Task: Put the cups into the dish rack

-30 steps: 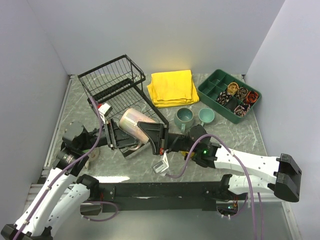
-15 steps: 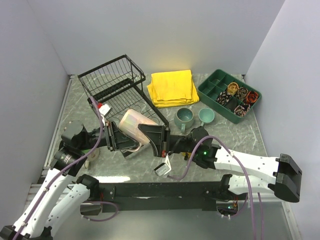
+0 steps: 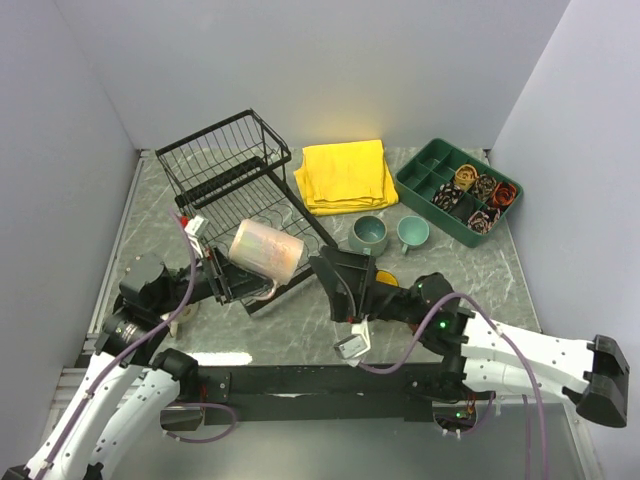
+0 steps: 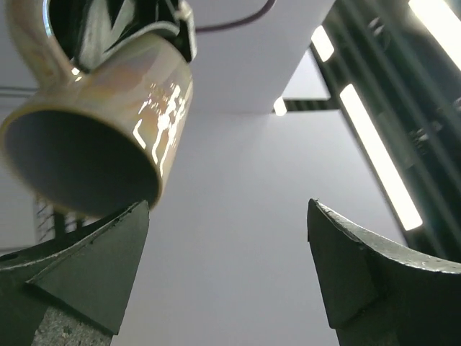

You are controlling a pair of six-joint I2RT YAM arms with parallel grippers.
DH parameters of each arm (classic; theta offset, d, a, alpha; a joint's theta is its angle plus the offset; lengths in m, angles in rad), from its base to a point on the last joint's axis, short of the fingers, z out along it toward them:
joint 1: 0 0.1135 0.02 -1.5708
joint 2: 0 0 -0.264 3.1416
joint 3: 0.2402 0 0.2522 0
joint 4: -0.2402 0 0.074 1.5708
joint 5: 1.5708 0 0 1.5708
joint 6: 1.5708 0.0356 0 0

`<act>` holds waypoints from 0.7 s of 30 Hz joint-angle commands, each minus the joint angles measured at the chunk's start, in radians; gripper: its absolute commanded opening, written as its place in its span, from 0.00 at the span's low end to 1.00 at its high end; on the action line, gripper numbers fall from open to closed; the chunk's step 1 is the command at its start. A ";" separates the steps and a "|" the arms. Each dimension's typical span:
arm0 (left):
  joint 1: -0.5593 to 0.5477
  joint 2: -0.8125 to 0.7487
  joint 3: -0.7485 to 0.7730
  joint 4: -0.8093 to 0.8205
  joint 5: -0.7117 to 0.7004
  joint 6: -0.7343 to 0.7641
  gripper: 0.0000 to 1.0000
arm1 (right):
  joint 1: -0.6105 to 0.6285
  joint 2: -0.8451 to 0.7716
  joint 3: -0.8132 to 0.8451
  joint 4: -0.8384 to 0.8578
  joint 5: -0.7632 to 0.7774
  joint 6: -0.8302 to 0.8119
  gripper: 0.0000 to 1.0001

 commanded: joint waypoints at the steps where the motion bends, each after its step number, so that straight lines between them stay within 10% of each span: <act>1: 0.004 -0.028 0.016 0.017 -0.241 0.060 0.01 | 0.006 -0.125 -0.033 -0.122 0.169 0.118 0.97; 7: 0.004 0.044 -0.008 -0.013 -0.474 0.263 0.01 | -0.039 -0.129 0.266 -0.749 0.582 0.737 1.00; 14: -0.016 0.217 -0.040 0.148 -0.606 0.426 0.01 | -0.351 -0.149 0.433 -1.317 0.241 1.051 1.00; 21: -0.099 0.372 -0.010 0.225 -0.812 0.476 0.01 | -0.530 -0.140 0.435 -1.307 0.128 1.141 1.00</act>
